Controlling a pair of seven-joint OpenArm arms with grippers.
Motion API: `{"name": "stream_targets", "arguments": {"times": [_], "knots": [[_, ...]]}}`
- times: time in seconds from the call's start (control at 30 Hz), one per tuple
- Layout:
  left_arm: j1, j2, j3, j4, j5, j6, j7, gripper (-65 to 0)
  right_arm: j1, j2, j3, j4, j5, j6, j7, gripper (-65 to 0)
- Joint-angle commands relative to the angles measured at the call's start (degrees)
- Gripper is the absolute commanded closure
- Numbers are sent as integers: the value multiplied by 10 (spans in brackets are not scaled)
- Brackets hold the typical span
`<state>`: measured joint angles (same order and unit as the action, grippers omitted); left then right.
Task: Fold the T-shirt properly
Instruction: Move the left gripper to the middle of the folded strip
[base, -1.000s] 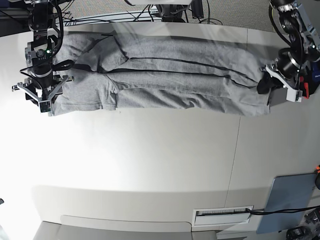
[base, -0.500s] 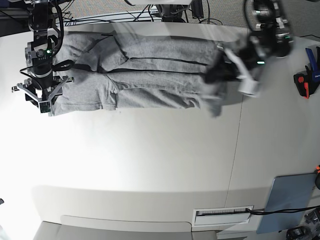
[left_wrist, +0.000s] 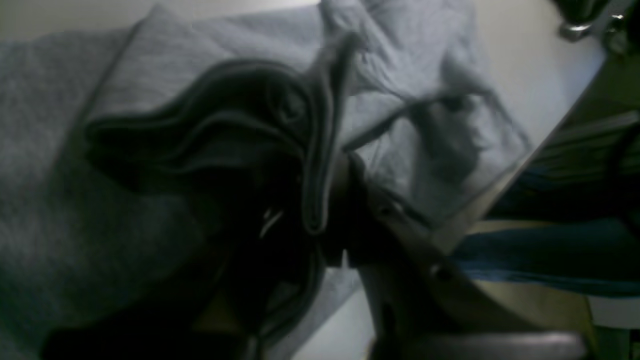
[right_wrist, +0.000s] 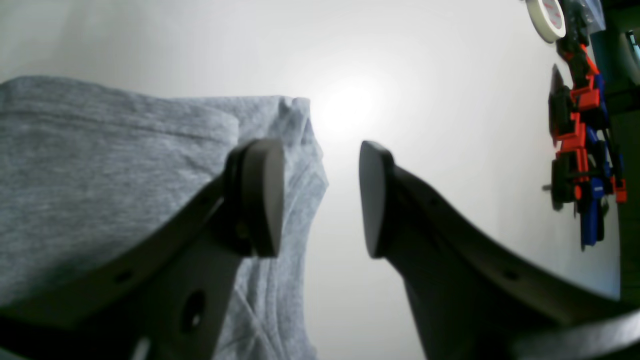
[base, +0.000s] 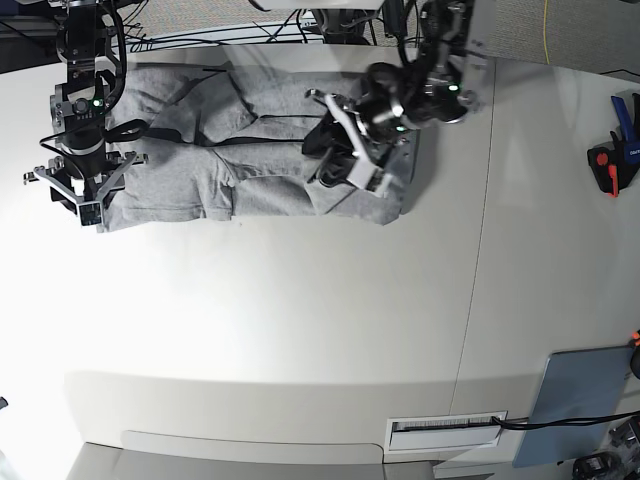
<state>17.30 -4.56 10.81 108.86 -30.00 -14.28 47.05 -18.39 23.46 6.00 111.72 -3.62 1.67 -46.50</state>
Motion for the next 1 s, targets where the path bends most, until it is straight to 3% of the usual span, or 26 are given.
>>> {"name": "stream_targets", "arguments": {"times": [0.0,0.13,0.37,0.4,0.5,0.57,0.7,0.93,0.97], "knots": [[-5,3,12,7,-2,5,-27,0,4,8,5,9,-7,-5,10,-247],[-14,3,47,-9,20,25,-43,0,4,8,5,9,-7,-5,10,-247],[-26,42,68,-31,35,17,-51,0,4,8,5,9,-7,-5,9,-247],[-30,45,68,-36,34,7,-51,-49,4,8,5,9,-7,-5,9,-247],[-44,47,70,-49,30,-24,-51,-279,4,8,5,9,-7,-5,5,-247],[-54,47,76,-51,20,-23,-51,-357,4,8,5,9,-7,-5,5,-247],[-78,47,86,-51,-14,-77,-51,-360,4,8,5,9,-7,-5,4,-247],[-97,45,21,-48,0,-56,-29,-359,4,8,5,9,-26,-5,0,-247],[-96,44,6,-48,2,-40,-25,-359,4,8,5,9,-26,-5,0,-247]]}}
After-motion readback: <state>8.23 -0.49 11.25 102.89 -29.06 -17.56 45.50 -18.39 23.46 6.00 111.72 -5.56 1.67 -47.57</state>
